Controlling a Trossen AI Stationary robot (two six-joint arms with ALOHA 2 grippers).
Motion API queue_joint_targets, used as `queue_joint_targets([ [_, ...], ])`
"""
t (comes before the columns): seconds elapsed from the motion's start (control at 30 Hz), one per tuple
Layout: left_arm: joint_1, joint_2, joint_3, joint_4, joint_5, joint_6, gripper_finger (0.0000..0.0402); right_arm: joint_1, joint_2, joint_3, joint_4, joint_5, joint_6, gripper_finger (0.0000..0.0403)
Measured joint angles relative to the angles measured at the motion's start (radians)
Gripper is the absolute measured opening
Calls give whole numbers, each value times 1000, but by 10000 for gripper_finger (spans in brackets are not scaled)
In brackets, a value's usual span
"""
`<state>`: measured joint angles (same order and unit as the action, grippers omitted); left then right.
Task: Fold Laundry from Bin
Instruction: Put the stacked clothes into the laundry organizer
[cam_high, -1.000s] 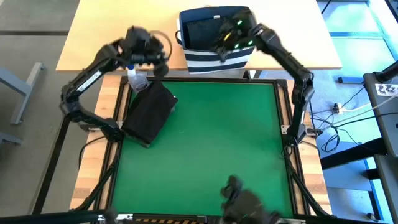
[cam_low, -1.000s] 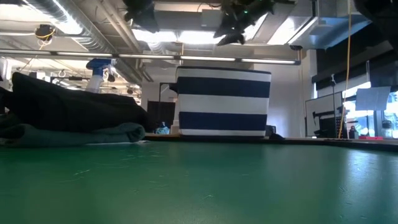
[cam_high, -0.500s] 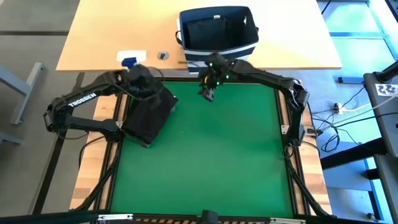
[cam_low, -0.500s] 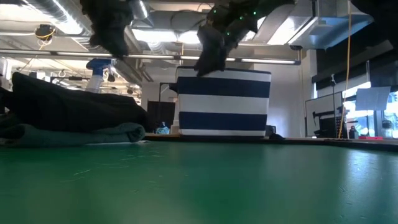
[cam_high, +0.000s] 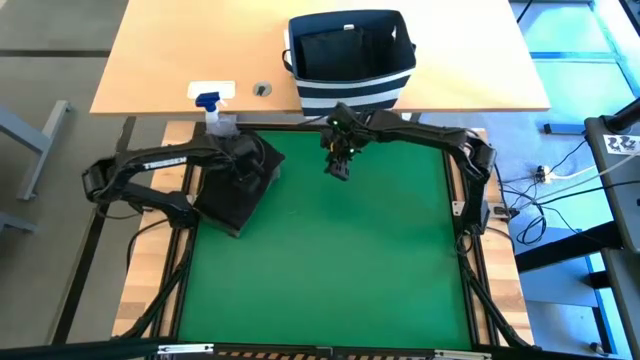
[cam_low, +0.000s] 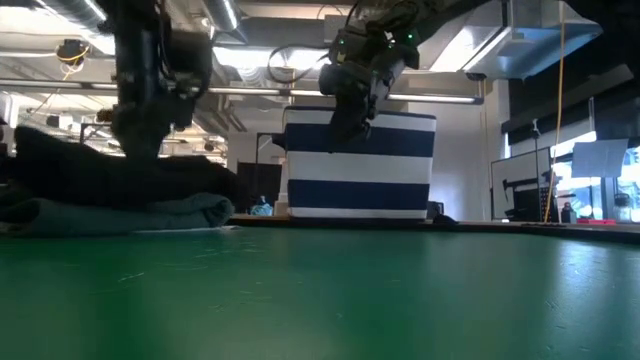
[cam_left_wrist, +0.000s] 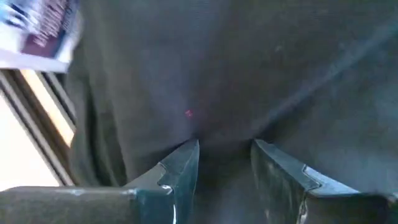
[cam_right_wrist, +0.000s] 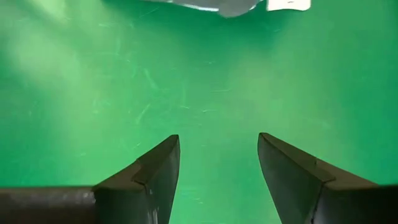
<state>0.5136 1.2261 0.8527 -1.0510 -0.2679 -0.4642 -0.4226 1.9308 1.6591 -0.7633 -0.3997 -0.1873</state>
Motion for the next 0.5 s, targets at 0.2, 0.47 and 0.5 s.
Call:
queue_joint_targets([
  [0.2, 26, 110, -125, 196, -7, -47, 145, 20, 0, -2, -13, -21, -18, 215],
  [0.47, -52, 190, -205, 428, -26, 67, 145, 24, -26, -31, -147, -90, -32, 213],
  [0.5, -75, 192, -205, 470, -22, 90, 145, 23, -45, -56, -147, -88, -33, 211],
])
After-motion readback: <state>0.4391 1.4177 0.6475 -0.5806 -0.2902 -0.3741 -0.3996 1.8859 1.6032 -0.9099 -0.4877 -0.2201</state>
